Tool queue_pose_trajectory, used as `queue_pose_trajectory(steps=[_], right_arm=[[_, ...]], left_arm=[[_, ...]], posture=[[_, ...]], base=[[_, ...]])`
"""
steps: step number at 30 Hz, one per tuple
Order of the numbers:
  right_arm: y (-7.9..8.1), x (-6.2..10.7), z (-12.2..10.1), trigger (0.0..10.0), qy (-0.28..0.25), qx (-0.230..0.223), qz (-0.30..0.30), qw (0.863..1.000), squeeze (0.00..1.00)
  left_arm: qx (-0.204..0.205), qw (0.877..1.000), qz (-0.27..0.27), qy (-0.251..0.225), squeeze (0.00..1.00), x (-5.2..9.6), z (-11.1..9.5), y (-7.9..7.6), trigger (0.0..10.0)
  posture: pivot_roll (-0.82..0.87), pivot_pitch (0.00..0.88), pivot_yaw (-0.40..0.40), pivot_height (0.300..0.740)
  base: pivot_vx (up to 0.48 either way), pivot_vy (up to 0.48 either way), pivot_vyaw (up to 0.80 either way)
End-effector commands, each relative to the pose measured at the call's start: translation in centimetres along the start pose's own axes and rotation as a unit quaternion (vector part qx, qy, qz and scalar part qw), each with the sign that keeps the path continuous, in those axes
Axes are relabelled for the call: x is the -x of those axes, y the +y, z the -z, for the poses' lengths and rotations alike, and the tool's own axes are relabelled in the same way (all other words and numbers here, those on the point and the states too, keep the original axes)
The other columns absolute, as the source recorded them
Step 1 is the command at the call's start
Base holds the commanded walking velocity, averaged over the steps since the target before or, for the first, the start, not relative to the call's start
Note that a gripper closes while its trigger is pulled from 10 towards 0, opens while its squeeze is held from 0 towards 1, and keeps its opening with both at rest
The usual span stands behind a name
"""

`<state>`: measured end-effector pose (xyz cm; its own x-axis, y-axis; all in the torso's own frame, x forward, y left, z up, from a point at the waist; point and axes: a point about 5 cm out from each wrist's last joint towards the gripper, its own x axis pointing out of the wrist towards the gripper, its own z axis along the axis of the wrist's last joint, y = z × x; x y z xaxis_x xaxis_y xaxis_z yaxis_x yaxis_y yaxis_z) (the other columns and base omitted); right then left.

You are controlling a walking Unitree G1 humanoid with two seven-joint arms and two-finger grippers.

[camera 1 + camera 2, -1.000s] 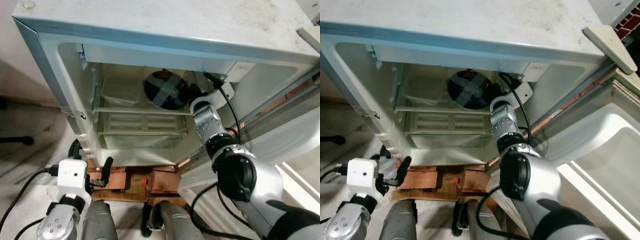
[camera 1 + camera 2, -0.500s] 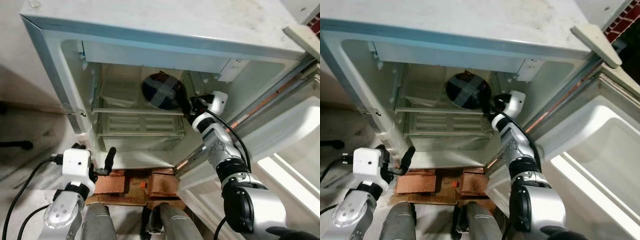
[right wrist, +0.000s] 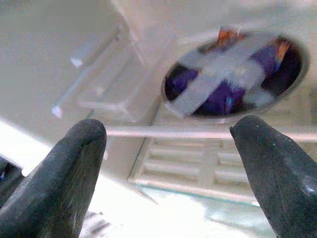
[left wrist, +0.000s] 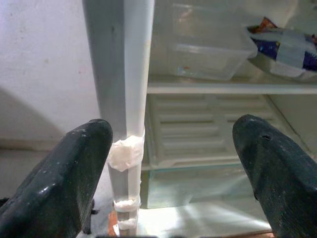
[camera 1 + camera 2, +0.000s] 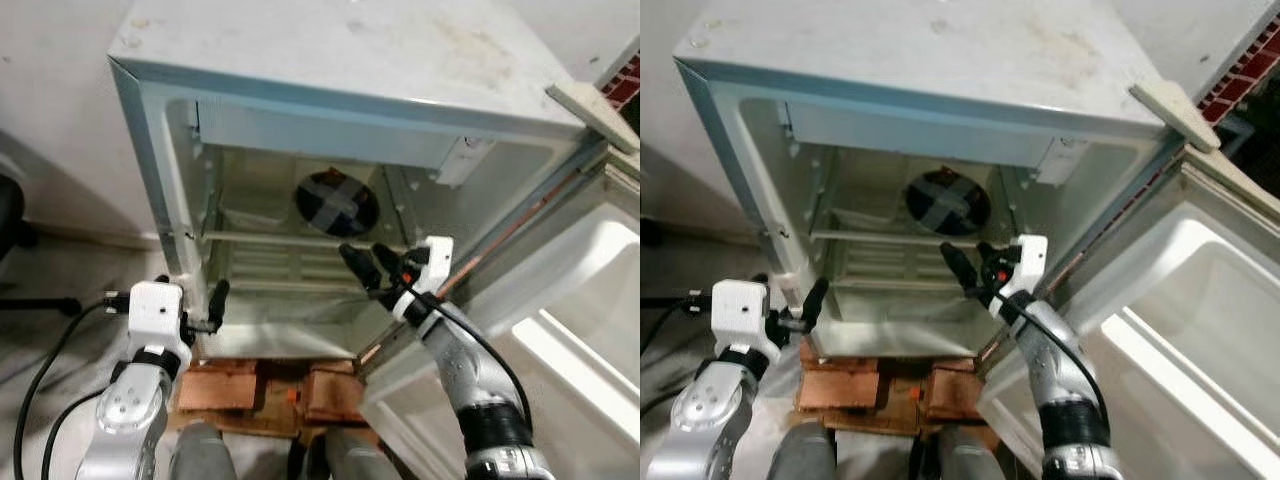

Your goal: Restocking fridge

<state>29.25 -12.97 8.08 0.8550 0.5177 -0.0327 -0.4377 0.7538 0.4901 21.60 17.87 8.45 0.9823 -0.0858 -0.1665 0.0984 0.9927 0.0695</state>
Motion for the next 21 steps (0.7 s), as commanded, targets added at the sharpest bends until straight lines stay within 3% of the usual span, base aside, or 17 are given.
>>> queue_pose_trajectory(steps=[1, 21], right_arm=[[0.17, 0.67, -1.16, 10.0, -0.018, 0.007, 0.008, 1.000, 0.00], [0.87, 1.43, -1.10, 10.0, -0.005, 0.005, 0.032, 0.999, 0.00]], left_arm=[[0.001, 1.000, 0.005, 0.000, 0.00, -0.25, 0.16, -0.31, 10.0], [-0.004, 1.000, 0.014, -0.005, 0.00, -1.19, 0.42, -0.47, 10.0]], posture=[[0.14, 0.047, -0.171, 0.740], [0.12, 0.019, -0.162, 0.740]], base=[[-0.251, 0.000, 0.00], [-0.290, 0.000, 0.00]])
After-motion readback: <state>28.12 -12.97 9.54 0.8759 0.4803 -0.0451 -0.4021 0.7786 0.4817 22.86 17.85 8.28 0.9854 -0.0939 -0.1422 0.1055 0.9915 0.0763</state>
